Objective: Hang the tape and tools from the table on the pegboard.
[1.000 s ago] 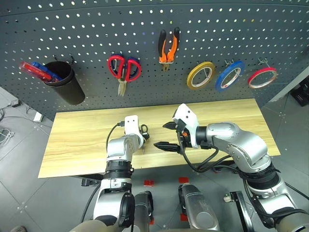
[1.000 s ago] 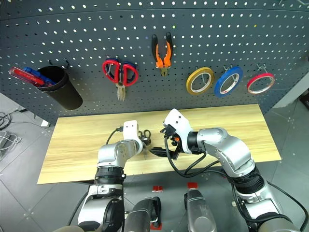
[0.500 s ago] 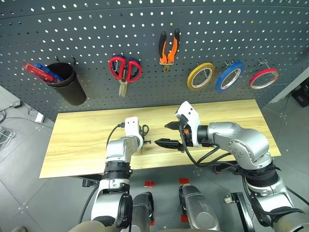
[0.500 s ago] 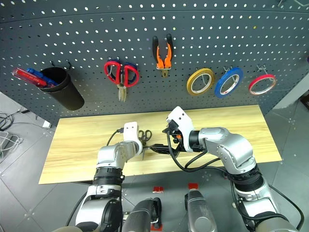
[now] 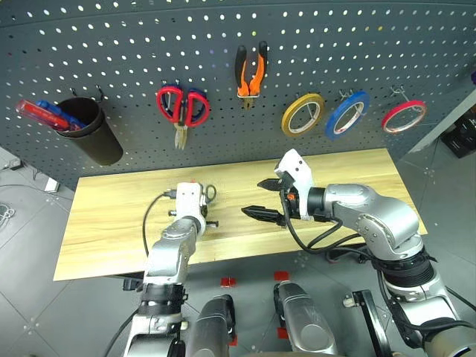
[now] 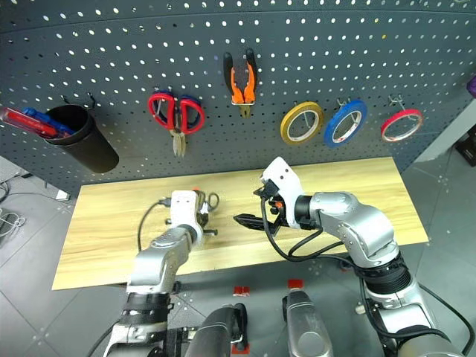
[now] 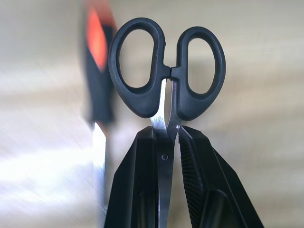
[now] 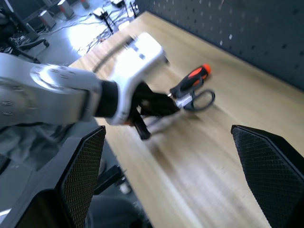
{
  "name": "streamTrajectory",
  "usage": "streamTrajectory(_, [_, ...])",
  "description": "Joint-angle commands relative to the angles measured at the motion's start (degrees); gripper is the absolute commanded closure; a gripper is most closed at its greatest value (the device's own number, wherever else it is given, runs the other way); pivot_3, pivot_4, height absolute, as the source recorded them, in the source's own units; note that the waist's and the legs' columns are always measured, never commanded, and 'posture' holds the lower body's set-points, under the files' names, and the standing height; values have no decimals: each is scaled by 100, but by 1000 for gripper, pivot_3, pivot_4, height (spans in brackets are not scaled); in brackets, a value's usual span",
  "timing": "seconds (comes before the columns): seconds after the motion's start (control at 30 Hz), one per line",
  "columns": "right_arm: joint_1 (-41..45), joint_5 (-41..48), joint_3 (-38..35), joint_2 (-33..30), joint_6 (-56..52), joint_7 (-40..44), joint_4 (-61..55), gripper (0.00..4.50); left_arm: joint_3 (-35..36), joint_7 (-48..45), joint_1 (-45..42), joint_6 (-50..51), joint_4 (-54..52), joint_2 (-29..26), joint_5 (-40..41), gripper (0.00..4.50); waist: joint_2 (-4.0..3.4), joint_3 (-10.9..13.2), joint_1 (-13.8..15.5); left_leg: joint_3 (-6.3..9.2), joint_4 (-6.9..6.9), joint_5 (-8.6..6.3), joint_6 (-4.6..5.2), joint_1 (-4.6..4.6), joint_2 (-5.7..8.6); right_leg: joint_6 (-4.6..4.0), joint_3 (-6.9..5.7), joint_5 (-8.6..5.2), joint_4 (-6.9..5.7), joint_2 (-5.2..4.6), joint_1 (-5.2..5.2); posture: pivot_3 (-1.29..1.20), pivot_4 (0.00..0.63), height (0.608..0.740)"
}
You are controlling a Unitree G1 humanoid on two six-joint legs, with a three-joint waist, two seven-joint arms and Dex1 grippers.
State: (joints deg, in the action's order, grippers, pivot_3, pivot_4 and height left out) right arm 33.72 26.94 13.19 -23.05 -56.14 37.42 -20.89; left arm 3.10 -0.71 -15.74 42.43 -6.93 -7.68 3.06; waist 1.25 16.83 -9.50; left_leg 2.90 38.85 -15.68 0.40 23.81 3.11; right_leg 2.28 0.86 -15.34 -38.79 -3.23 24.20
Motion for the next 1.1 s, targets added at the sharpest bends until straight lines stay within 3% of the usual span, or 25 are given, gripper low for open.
streamTrajectory(0.03, [-46, -149, 12, -76, 567, 52, -407, 0, -169, -15, 482, -649, -1095, -158, -251, 4125, 0, 0, 0, -1, -1, -1, 2, 0, 1, 0, 1, 0, 1, -1, -1, -330, 297, 740])
streamTrajectory(0.27, [-246, -613, -16, -72, 2173, 166, -618, 0, -167, 44, 1491, -1442, -2538, -467, -673, 4125, 0, 2, -2, 0, -4, -8, 14, 2, -2, 0, 0, 0, 10, 0, -1, -321, 291, 740])
streamTrajectory(0.47, [-65, -811, -166, 100, 2884, 25, -414, 0, -111, 36, 1471, -1577, -3110, -596, -965, 4125, 1, 1, 14, 0, 0, -7, 17, 3, -1, -1, -3, 0, 9, 0, -4, -307, 282, 740])
streamTrajectory(1.1, [209, -946, -364, 370, 3143, -138, -5, 0, 47, -398, 323, -1719, -2605, -1051, -1079, 4125, 1, 1, 8, -2, 2, -6, 17, 2, -1, -1, -2, 0, -1, 2, -2, -309, 279, 740])
